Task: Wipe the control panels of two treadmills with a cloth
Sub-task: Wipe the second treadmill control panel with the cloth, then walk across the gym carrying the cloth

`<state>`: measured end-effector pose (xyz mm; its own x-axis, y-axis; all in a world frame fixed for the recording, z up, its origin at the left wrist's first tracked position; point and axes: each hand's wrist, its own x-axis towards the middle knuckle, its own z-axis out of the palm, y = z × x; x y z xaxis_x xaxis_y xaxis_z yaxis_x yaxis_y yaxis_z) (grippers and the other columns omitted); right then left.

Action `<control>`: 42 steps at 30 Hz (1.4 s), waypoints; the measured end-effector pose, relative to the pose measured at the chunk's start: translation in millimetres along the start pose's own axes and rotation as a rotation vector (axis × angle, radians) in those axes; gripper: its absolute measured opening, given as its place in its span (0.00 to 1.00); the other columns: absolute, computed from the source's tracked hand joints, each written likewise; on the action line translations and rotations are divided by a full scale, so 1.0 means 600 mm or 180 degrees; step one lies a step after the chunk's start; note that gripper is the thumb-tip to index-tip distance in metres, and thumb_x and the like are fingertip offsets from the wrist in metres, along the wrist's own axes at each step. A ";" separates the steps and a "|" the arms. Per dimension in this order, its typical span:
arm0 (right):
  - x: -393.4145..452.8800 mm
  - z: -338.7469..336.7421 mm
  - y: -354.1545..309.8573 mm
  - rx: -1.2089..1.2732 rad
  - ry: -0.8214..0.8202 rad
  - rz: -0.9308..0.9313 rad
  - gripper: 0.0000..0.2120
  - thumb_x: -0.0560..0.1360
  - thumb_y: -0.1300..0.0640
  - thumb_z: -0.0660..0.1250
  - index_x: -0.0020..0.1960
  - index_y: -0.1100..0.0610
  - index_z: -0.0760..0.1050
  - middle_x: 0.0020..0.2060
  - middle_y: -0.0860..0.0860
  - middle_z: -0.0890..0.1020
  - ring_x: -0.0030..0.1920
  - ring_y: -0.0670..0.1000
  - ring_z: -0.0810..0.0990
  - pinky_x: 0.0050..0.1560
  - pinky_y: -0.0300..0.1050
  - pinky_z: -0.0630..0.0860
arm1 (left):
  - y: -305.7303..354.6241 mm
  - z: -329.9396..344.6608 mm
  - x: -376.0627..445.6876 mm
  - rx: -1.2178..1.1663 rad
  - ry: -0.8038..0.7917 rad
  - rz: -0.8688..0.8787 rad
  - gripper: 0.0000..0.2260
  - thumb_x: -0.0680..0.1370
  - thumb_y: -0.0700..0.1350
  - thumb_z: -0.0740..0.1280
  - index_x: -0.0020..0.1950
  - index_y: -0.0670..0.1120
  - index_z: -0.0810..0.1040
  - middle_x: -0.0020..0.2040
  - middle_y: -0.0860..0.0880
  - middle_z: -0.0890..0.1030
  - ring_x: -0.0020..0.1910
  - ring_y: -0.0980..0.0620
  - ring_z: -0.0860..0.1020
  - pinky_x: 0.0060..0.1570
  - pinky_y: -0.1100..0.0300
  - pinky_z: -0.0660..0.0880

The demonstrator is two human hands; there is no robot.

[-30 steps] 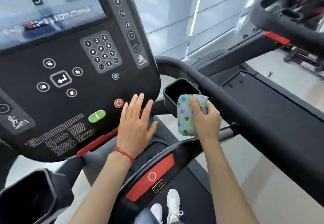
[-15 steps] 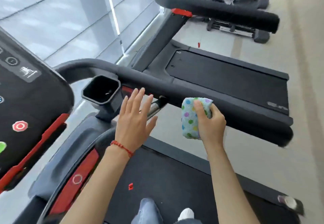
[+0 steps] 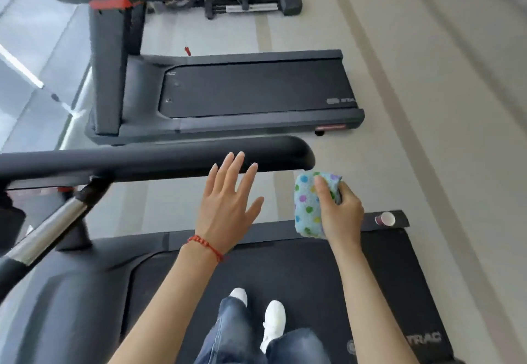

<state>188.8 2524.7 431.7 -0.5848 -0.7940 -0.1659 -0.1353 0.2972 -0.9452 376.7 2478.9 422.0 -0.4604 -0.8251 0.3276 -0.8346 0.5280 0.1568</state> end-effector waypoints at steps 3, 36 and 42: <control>0.016 -0.052 0.029 0.0085 0.0351 0.0199 0.15 0.74 0.47 0.66 0.37 0.58 0.73 0.31 0.47 0.76 0.33 0.40 0.76 0.30 0.28 0.71 | 0.048 0.029 0.045 -0.0070 -0.0244 0.0346 0.23 0.76 0.53 0.57 0.66 0.41 0.70 0.67 0.37 0.71 0.68 0.38 0.66 0.66 0.39 0.62; -0.030 -0.652 0.273 0.0767 0.3708 0.1498 0.12 0.74 0.49 0.66 0.34 0.52 0.72 0.31 0.46 0.76 0.33 0.43 0.75 0.27 0.26 0.69 | 0.729 0.268 0.220 -0.0853 -0.1029 0.3383 0.23 0.77 0.53 0.56 0.65 0.40 0.74 0.67 0.38 0.72 0.68 0.39 0.67 0.65 0.43 0.65; 0.031 -0.749 0.304 0.0687 0.3821 0.1556 0.13 0.74 0.49 0.66 0.37 0.57 0.73 0.31 0.47 0.77 0.32 0.44 0.75 0.30 0.30 0.72 | 0.846 0.319 0.270 -0.0848 -0.1056 0.3565 0.24 0.77 0.53 0.55 0.65 0.39 0.74 0.67 0.38 0.72 0.67 0.38 0.68 0.64 0.42 0.65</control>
<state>-205.9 2802.6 382.9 -0.8944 0.3669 -0.2556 0.3561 0.2385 -0.9035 -179.6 2574.7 376.3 -0.9795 0.1286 0.1550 0.1504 0.9789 0.1386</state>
